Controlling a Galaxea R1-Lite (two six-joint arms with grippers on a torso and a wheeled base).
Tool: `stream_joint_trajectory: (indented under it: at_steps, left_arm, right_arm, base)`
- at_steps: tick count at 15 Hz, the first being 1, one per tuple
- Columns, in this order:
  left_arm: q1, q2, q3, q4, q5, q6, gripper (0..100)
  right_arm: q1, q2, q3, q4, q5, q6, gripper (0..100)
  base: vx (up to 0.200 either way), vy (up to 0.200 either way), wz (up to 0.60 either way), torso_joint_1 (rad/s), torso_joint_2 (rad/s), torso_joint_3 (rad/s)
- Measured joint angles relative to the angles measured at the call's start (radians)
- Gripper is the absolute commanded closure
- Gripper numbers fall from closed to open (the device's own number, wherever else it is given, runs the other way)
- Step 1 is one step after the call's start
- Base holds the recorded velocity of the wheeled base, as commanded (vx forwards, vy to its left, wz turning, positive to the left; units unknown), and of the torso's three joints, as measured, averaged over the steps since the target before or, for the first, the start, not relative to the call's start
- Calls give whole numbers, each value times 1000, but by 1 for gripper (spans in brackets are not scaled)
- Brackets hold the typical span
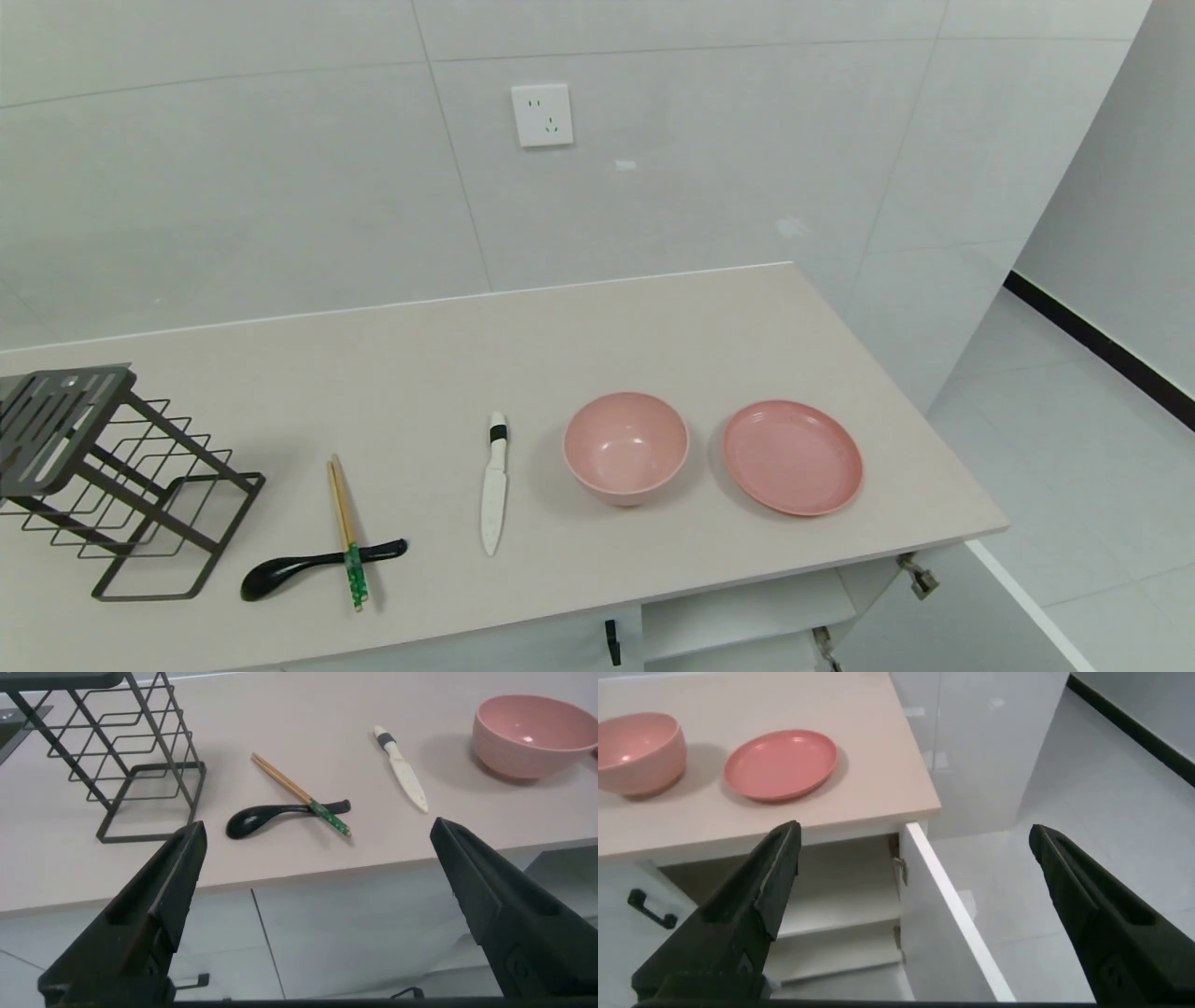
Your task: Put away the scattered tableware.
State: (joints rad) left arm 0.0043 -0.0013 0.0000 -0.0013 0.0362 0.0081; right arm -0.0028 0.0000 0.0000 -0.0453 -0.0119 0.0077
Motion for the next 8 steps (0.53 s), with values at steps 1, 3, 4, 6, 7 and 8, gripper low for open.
stream_joint_trajectory:
  at_steps: [1, 3, 4, 6, 7, 8]
  left_arm:
    - [0, 0, 0, 0, 0, 0, 0]
    - [0, 0, 0, 0, 0, -3, 0]
    - [0, 0, 0, 0, 0, -3, 0]
    - [0, 0, 0, 0, 1, -8, 0]
    - [0, 0, 0, 0, 1, -4, 0]
    - [0, 0, 0, 1, 1, -1, 0]
  right_arm:
    - [0, 0, 0, -40, 1, -6, 0]
    - [0, 2, -5, -86, 73, -47, 0]
    - [4, 9, -19, -73, 120, -44, 0]
    - [13, 63, -54, -39, 179, -13, 0]
    - [17, 117, -72, -27, 207, -3, 0]
    - [22, 171, -86, -21, 226, 4, 0]
  base:
    - [0, 0, 0, 0, 0, 0]
    - [0, 0, 0, 0, 0, 0]
    - [0, 0, 0, 0, 0, 0]
    - [0, 0, 0, 0, 0, 0]
    - [0, 0, 0, 0, 0, 0]
    - [0, 0, 0, 0, 0, 0]
